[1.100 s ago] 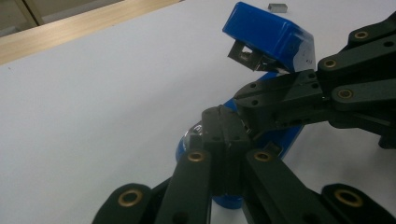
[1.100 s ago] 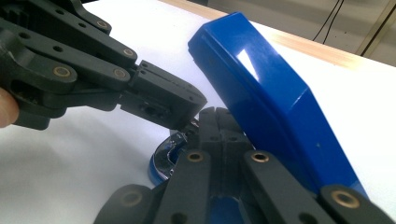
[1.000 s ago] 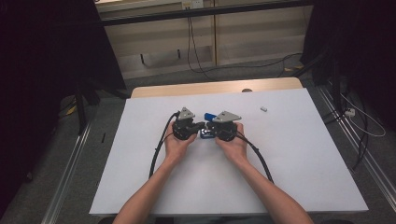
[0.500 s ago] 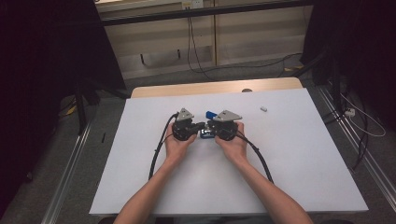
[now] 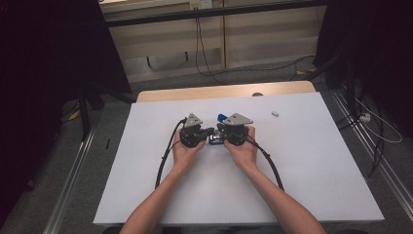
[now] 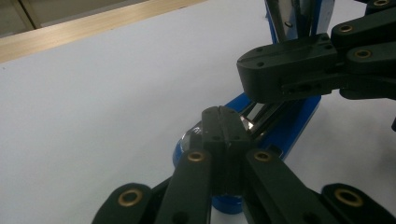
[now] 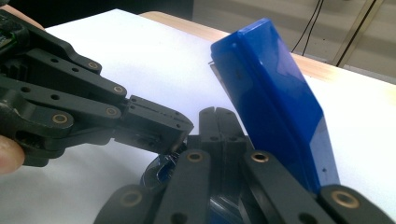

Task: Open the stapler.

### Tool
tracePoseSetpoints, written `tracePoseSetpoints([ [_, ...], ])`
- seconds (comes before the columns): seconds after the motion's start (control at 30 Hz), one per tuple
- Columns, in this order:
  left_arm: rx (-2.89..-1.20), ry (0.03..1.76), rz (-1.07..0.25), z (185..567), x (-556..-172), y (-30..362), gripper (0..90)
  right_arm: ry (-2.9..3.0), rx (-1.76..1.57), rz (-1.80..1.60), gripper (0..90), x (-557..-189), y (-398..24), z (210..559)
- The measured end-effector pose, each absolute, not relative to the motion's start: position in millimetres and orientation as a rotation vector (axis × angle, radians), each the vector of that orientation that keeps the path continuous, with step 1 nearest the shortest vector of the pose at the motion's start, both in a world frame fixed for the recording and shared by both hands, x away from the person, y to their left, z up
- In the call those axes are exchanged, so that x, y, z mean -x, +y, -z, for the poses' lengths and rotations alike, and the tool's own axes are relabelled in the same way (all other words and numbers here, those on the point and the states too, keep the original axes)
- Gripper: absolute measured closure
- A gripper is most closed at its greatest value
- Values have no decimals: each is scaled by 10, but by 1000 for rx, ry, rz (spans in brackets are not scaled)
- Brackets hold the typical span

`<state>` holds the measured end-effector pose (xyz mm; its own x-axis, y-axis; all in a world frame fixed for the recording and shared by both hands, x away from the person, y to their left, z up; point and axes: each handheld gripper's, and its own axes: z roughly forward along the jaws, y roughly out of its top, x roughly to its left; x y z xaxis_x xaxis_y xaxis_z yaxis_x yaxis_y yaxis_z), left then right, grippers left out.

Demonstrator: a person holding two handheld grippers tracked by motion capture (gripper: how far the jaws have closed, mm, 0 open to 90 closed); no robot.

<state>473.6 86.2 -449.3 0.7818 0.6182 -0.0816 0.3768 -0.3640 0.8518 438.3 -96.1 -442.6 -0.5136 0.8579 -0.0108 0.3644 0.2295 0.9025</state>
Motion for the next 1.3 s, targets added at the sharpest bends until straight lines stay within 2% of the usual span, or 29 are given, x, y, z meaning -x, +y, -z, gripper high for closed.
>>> tracePoseSetpoints([
  [1.3,-1998,735,-295,4490,-4754,873,900,1919,-1140,-1250,900,-4343,-1141,4329],
])
